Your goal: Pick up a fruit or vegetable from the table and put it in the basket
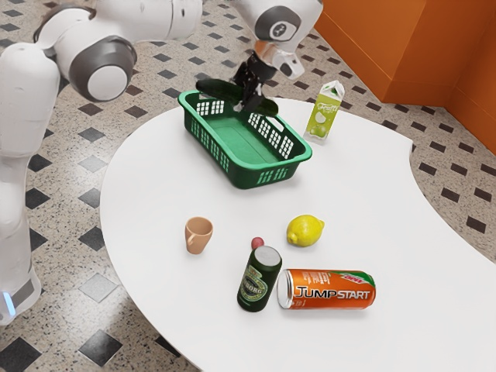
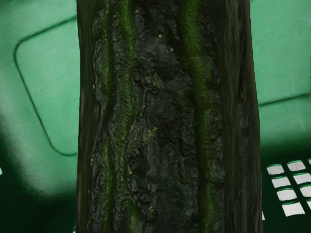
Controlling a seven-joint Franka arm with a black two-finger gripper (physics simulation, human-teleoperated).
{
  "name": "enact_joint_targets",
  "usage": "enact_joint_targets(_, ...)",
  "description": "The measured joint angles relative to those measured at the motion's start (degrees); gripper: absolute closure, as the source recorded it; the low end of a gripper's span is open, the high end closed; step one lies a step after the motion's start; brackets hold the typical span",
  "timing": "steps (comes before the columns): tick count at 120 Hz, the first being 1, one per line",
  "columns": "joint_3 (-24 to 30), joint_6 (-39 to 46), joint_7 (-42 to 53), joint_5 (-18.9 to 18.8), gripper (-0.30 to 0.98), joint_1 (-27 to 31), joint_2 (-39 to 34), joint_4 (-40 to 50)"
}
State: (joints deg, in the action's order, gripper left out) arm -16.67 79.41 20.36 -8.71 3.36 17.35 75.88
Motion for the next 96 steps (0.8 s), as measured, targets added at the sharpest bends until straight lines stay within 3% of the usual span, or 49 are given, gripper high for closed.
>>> enact_joint_targets(42,-0.12,7.17,18.52,-0.74,0.51,0.54,1.28,0.08)
enact_joint_targets(58,-0.16,8.29,24.41,-0.91,0.21,0.1,1.72,0.08)
enact_joint_targets(78,-0.13,8.91,30.06,-0.99,0.06,-0.82,1.29,0.08)
enact_joint_targets(82,-0.12,8.57,30.44,-1.05,0.05,-2.57,-0.3,0.1)
enact_joint_targets(90,0.81,5.53,28.12,-1.34,0.03,-9.95,-10.01,0.13)
enact_joint_targets(96,5.59,2.83,23.65,-1.44,0.02,-14.68,-17.88,0.47)
